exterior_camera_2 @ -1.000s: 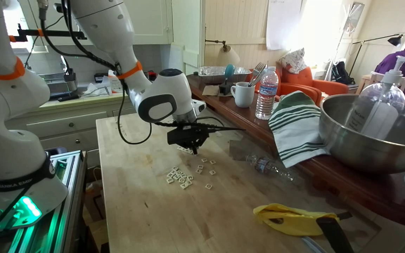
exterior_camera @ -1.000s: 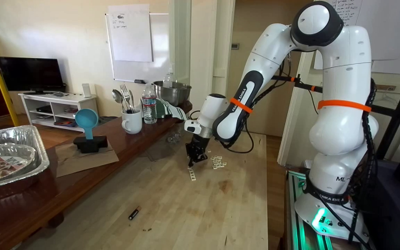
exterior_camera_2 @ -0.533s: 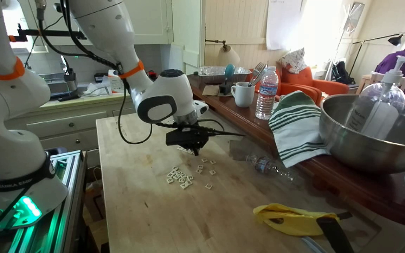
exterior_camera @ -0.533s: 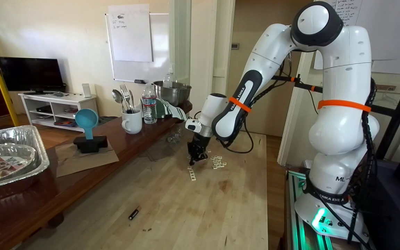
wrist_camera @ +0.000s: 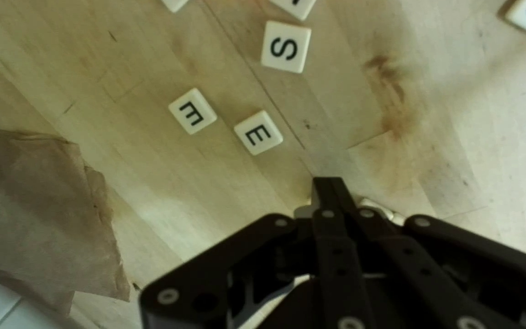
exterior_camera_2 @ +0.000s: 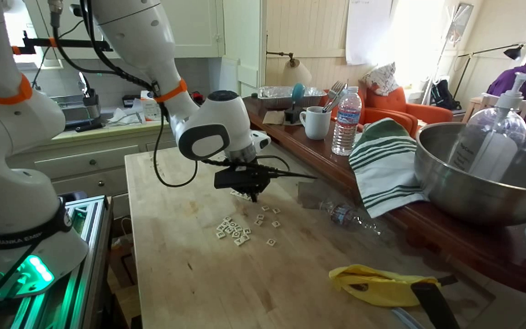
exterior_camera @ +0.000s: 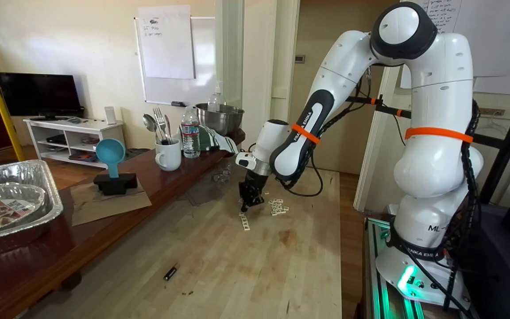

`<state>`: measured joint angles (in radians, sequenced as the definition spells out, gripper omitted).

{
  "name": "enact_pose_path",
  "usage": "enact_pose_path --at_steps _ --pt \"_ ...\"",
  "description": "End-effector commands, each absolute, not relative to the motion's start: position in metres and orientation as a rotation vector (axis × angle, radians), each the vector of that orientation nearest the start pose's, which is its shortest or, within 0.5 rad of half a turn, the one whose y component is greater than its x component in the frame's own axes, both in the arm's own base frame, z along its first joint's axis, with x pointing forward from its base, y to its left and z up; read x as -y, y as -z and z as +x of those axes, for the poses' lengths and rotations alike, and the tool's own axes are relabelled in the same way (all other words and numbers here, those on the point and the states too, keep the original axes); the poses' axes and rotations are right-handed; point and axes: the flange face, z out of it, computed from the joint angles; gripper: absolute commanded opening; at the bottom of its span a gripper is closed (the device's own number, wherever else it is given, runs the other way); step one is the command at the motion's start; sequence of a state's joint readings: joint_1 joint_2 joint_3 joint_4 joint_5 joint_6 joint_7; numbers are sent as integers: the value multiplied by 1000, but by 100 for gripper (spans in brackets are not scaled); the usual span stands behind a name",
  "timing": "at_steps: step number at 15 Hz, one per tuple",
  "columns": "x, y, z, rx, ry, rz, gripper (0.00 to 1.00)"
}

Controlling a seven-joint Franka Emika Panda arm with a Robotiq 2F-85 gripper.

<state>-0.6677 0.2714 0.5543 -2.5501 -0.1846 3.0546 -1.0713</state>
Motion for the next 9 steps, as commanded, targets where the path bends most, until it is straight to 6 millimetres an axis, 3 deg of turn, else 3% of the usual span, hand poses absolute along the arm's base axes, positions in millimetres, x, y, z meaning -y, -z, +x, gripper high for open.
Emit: enact_pose_path --at_steps 1,9 --pt "25 -212 479 1677 424 -2703 0" --pt "19 -209 478 1811 323 -2657 0"
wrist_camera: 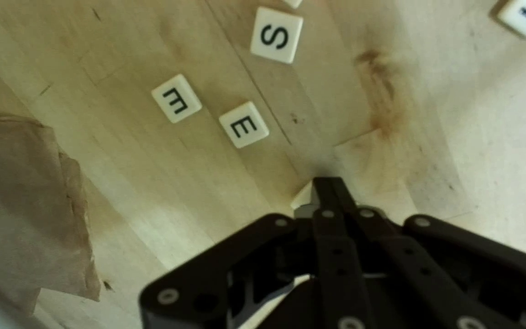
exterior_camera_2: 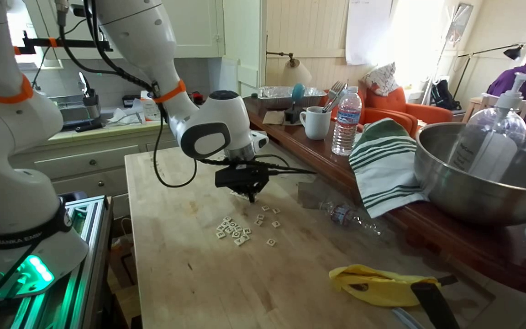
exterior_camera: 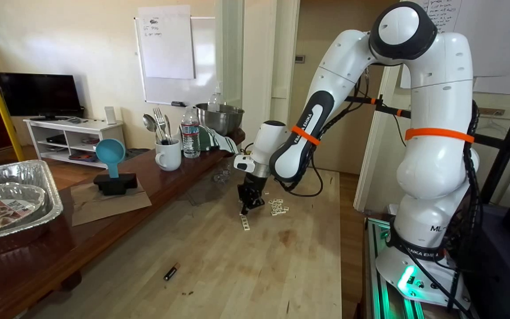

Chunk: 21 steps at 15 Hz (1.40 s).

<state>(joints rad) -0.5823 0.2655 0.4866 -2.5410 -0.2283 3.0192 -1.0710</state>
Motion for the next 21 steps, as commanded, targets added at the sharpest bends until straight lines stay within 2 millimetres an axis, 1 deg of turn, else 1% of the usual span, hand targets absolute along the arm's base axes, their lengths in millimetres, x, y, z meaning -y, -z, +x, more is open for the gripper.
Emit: enact_pose_path --at_steps 1,5,8,10,15,21 --pt "18 -209 478 1833 311 -2646 0" --pt "14 -207 478 1908 291 -2603 0" --pt "14 -210 479 1902 329 -2609 0" --pt "15 -216 480 1894 365 -2624 0" --pt "18 -228 485 1818 459 -2667 0" --pt "21 -228 491 1708 438 -2733 0"
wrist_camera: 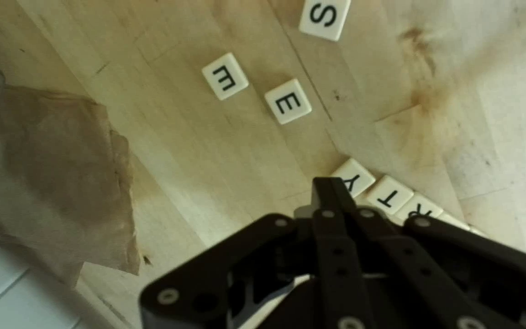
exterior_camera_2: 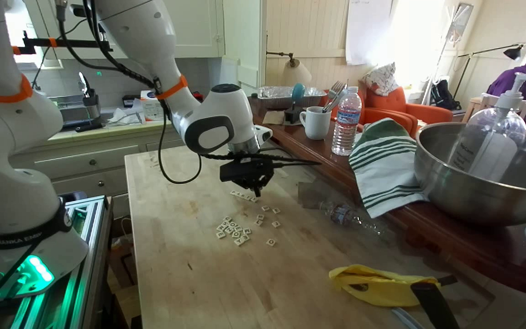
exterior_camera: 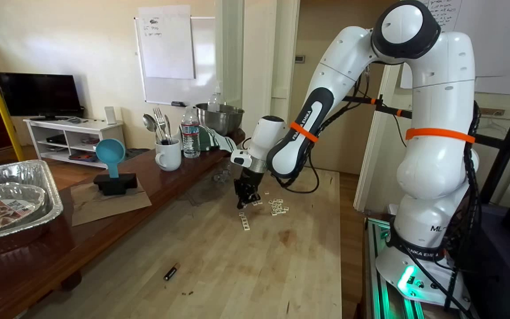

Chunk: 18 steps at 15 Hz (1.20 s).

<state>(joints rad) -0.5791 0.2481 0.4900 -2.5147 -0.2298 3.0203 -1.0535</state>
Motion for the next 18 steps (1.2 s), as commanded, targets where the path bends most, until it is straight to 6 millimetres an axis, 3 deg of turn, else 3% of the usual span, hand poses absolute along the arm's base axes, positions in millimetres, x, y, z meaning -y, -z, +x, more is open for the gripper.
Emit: enact_pose_path --at_steps 1,18 --pt "21 -227 492 1692 433 -2739 0" --pt "20 -209 487 1647 336 -2774 0"
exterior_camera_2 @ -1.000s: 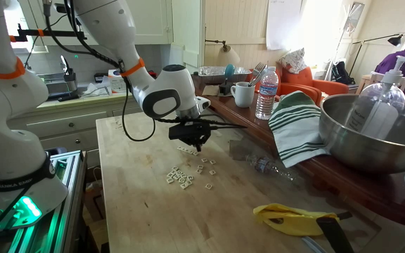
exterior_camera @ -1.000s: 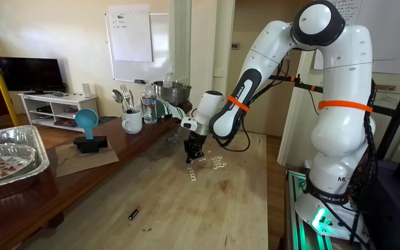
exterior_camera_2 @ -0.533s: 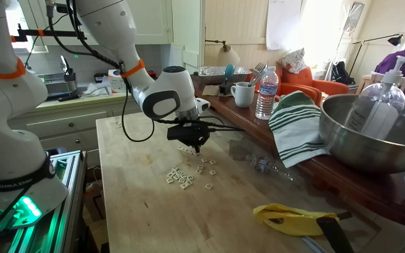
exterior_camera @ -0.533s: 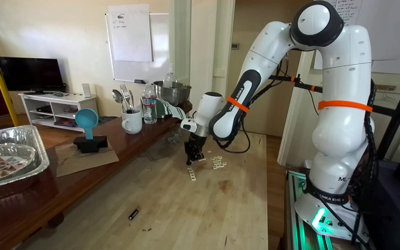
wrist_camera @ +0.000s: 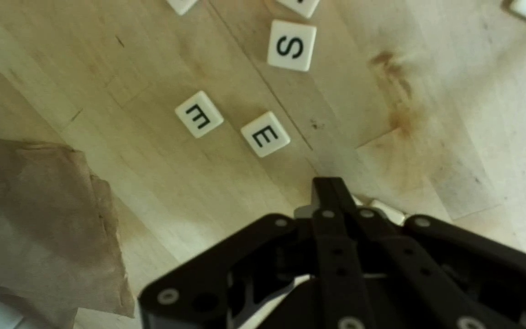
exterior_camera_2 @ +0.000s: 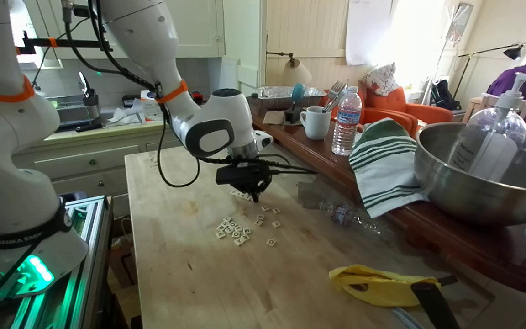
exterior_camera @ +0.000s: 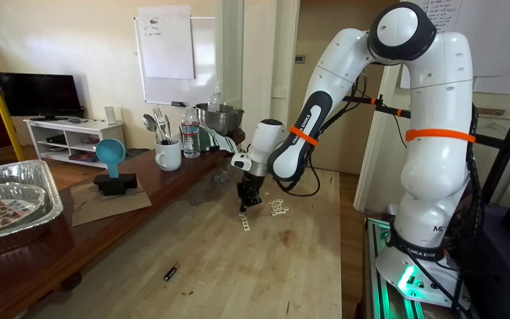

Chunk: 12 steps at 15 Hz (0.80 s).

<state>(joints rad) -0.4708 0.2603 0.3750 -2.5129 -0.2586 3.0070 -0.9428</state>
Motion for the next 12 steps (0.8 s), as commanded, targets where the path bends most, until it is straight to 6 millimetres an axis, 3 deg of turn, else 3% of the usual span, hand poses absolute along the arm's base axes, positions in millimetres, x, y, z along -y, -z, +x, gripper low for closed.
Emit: enact_pose_path --at_steps 1,12 --pt "18 -208 488 1651 333 -2773 0" --pt "9 -204 483 1872 277 -2683 0"
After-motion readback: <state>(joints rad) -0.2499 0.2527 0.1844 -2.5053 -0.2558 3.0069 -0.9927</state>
